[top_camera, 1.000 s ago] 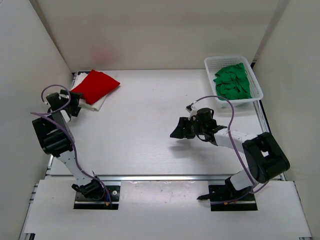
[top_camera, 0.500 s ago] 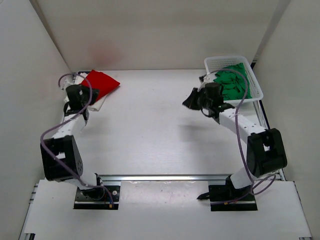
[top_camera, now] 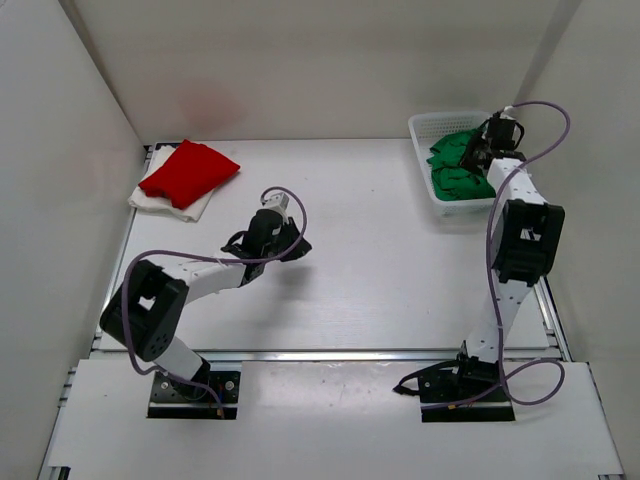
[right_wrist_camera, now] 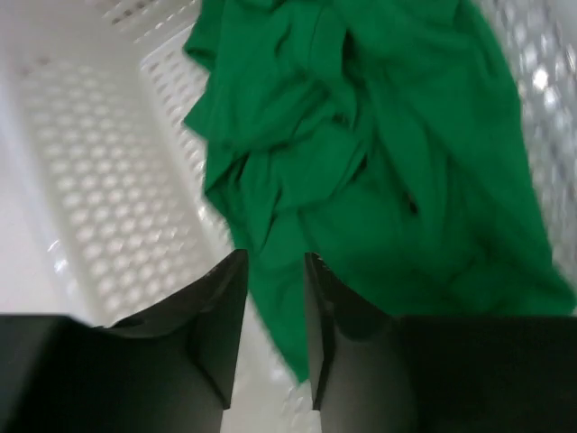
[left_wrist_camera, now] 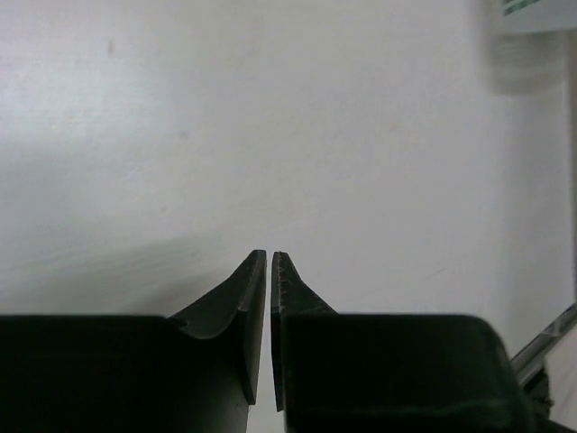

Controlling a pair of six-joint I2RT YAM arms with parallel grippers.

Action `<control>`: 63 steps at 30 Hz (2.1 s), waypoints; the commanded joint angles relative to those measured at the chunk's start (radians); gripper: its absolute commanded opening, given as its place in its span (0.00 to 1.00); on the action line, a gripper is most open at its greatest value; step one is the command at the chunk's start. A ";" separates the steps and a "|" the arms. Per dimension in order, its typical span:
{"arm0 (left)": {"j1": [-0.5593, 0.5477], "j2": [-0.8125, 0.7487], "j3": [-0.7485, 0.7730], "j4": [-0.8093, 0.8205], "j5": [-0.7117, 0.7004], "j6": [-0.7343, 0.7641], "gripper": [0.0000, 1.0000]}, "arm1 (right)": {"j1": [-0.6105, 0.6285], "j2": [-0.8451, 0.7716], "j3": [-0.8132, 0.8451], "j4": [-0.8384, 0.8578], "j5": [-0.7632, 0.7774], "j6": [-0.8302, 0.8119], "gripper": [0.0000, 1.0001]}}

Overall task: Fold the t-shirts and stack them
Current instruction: Grab crumpled tshirt from bin with the right arm, then move the tshirt to the center of the board

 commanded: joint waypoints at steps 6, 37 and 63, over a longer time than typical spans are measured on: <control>-0.041 0.024 -0.084 0.076 0.044 0.017 0.22 | -0.001 0.425 0.612 -0.288 0.072 -0.121 0.46; 0.321 -0.202 -0.162 0.102 0.239 -0.152 0.25 | 0.406 -0.306 0.644 -0.158 -0.336 -0.092 0.00; 0.298 -0.214 -0.245 -0.007 0.021 -0.018 0.48 | 0.394 -0.493 -0.543 0.267 -0.160 0.123 0.53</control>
